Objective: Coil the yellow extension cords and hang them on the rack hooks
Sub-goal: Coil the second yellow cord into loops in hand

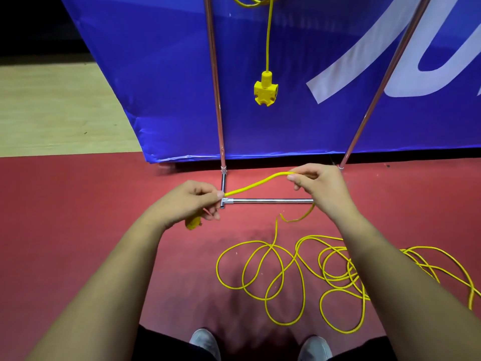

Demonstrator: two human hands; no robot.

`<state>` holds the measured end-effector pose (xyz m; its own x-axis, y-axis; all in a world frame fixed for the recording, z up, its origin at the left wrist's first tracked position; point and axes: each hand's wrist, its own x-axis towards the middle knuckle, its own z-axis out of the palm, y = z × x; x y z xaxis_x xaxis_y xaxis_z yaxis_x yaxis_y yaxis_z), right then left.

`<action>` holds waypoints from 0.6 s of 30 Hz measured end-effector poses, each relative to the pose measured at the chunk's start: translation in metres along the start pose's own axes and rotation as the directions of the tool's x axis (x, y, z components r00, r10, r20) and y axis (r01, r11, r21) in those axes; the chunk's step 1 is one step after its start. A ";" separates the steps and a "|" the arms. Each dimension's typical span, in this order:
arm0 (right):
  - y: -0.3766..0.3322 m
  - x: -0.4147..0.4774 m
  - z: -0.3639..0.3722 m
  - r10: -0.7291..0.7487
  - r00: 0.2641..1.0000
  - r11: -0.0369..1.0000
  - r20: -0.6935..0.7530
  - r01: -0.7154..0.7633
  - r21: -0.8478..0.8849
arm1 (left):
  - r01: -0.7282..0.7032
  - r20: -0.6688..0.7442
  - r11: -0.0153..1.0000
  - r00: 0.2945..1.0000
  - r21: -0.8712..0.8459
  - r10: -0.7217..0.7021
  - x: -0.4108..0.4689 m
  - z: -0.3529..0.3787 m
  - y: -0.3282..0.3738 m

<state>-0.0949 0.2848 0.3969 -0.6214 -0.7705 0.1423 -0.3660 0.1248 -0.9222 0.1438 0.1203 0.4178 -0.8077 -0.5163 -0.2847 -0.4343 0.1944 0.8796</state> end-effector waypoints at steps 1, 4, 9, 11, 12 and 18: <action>0.000 0.000 0.002 -0.003 1.000 1.000 -0.001 0.003 -0.015 | 0.020 -0.008 0.999 1.000 0.039 -0.020 -0.001 0.000 -0.001; 0.003 0.000 0.008 -0.056 0.998 0.981 0.025 0.060 -0.185 | 0.020 -0.021 0.952 1.000 0.307 -0.014 -0.001 0.001 -0.010; 0.029 -0.001 0.002 0.045 0.983 0.826 0.177 0.063 -0.560 | 0.053 -0.402 0.786 0.879 0.616 0.256 0.003 -0.017 -0.020; 0.043 -0.003 -0.005 0.122 0.983 0.833 0.140 -0.025 -0.552 | 0.133 -0.544 0.787 0.790 0.602 0.283 0.002 -0.027 -0.026; 0.048 -0.003 -0.007 0.140 0.983 0.855 0.118 -0.060 -0.515 | 0.162 -0.584 0.805 0.770 0.571 0.259 0.001 -0.031 -0.029; 0.050 -0.001 0.003 0.158 0.988 0.953 -0.002 -0.153 -0.261 | 0.128 -0.555 0.990 0.829 0.064 -0.072 0.002 -0.022 -0.025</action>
<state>-0.1107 0.2897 0.3492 -0.6729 -0.7397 -0.0040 -0.4349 0.3999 -0.8068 0.1622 0.0961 0.4038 -0.4171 -0.9046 -0.0874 -0.5589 0.1795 0.8096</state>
